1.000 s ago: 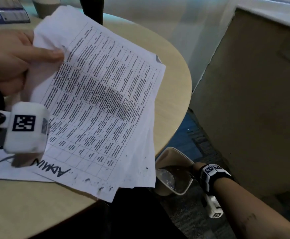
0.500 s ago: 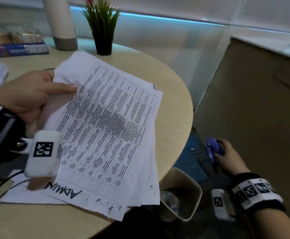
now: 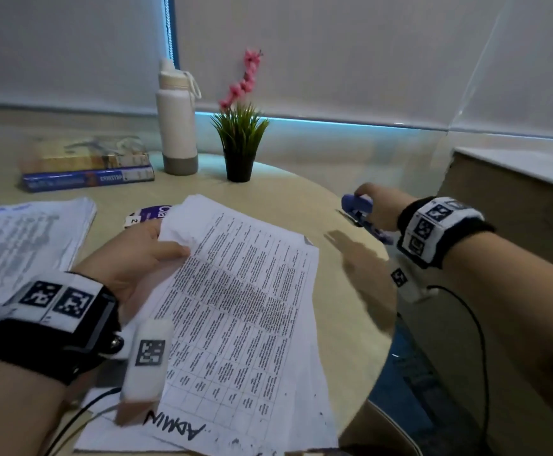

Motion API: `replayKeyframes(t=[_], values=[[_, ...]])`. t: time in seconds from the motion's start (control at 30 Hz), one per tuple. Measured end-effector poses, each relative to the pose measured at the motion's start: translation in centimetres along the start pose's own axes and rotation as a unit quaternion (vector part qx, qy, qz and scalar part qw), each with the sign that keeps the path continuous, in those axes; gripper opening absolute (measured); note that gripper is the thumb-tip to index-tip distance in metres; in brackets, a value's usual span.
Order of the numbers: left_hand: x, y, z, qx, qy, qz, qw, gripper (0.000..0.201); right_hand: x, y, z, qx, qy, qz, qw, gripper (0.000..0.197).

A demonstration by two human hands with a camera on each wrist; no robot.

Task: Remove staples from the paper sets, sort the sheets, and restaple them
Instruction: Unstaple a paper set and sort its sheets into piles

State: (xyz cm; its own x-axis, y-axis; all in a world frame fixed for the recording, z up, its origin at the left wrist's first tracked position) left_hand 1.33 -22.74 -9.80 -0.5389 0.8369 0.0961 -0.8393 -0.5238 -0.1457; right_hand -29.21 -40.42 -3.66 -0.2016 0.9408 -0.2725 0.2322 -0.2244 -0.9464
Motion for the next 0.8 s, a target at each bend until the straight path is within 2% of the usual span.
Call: replayKeyframes(t=[0.17,0.37,0.47,0.53,0.57,0.63,0.67,0.73,0.8], values=[[0.3,-0.1,0.1,0.003,-0.007,0.008,1.0,0.023,-1.0,2.8,-1.2,0.035,0.021,-0.074,0.996,0.037],[0.4,-0.2,0.0,0.018,-0.02,-0.007,1.0,0.026,-2.9,5.2,-0.1,0.027,0.043,-0.089,0.995,0.03],[0.3,-0.3,0.1,0.01,-0.011,-0.006,1.0,0.027,-2.4,5.6,-0.2,0.037,0.055,-0.11,0.992,0.036],[0.4,-0.2,0.3,0.014,-0.008,-0.014,1.0,0.029,-1.8,4.6,-1.1,0.051,0.04,-0.092,0.994,0.047],[0.5,-0.1,0.4,0.014,-0.003,-0.019,1.0,0.03,-1.7,3.8,-1.8,0.044,0.02,-0.056,0.997,0.052],[0.7,0.0,0.6,0.016,0.014,-0.028,0.999,0.03,-1.2,1.8,-4.1,-0.055,-0.011,0.01,0.998,0.054],[0.9,0.0,0.8,0.017,0.024,-0.034,0.999,0.03,-0.8,0.8,-5.5,-0.133,-0.021,0.007,0.991,0.055],[1.2,0.2,1.2,0.024,0.046,-0.052,0.997,0.032,0.4,-0.7,-8.3,-0.263,-0.044,-0.085,0.96,0.061],[1.4,0.3,1.5,0.038,0.064,-0.072,0.995,0.035,1.8,-1.4,-10.4,-0.319,-0.05,-0.227,0.919,0.072]])
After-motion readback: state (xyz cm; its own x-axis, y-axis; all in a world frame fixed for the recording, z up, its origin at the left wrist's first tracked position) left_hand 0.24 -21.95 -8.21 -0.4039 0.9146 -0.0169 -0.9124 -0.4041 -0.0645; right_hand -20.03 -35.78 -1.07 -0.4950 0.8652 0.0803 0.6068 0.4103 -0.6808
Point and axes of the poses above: each hand's wrist, its own x-axis away from the middle knuckle, its own y-axis out of the palm, z = x × y, the point moved 3 cm from there along -x, towards the middle knuckle, and after that the axes turned 14 degrees about z, right-handed, at the moved point
